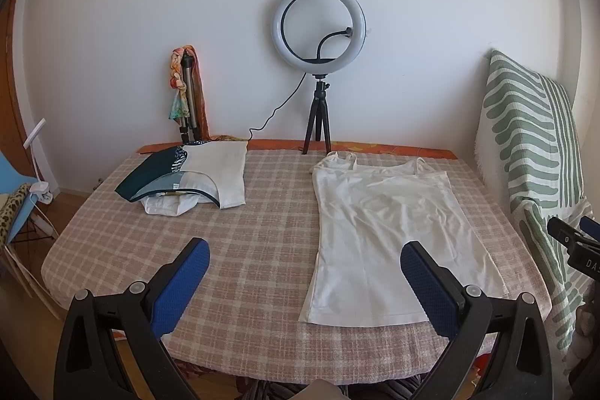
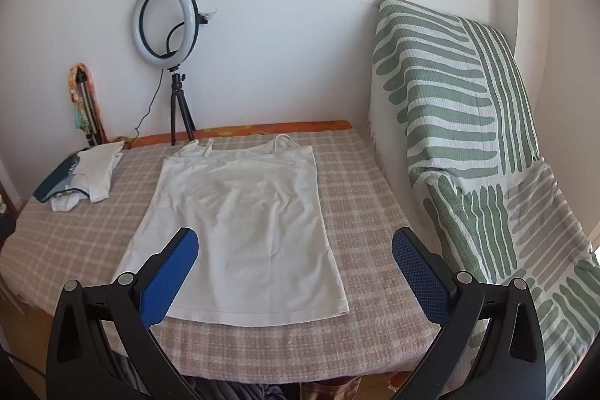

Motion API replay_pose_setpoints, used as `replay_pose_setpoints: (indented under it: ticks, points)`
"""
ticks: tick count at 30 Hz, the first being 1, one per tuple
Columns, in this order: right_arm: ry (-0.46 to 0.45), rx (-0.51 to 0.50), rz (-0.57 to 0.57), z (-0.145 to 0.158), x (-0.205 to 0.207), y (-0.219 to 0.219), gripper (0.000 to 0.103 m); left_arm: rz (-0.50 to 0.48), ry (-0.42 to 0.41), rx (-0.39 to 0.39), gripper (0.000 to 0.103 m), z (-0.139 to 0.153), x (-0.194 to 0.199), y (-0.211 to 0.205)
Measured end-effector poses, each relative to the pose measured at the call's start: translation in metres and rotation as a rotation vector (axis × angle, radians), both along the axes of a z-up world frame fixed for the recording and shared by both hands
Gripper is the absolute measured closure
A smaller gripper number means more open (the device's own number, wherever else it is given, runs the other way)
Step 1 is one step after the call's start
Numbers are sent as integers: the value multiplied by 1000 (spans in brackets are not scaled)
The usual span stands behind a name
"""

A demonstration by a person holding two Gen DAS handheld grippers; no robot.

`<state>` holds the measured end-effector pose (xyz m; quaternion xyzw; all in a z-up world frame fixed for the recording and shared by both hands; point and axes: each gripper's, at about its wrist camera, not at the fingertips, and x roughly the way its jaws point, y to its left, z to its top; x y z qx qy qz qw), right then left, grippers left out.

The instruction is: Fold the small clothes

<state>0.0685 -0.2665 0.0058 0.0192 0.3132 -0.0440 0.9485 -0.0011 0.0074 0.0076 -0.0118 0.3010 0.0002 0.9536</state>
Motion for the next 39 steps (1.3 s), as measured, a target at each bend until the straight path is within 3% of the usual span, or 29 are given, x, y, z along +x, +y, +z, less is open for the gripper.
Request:
replay_pose_setpoints:
  ticks: [39]
  points:
    - [-17, -16, 11, 2, -1, 8, 1, 7, 2, -10, 0, -3, -5, 4]
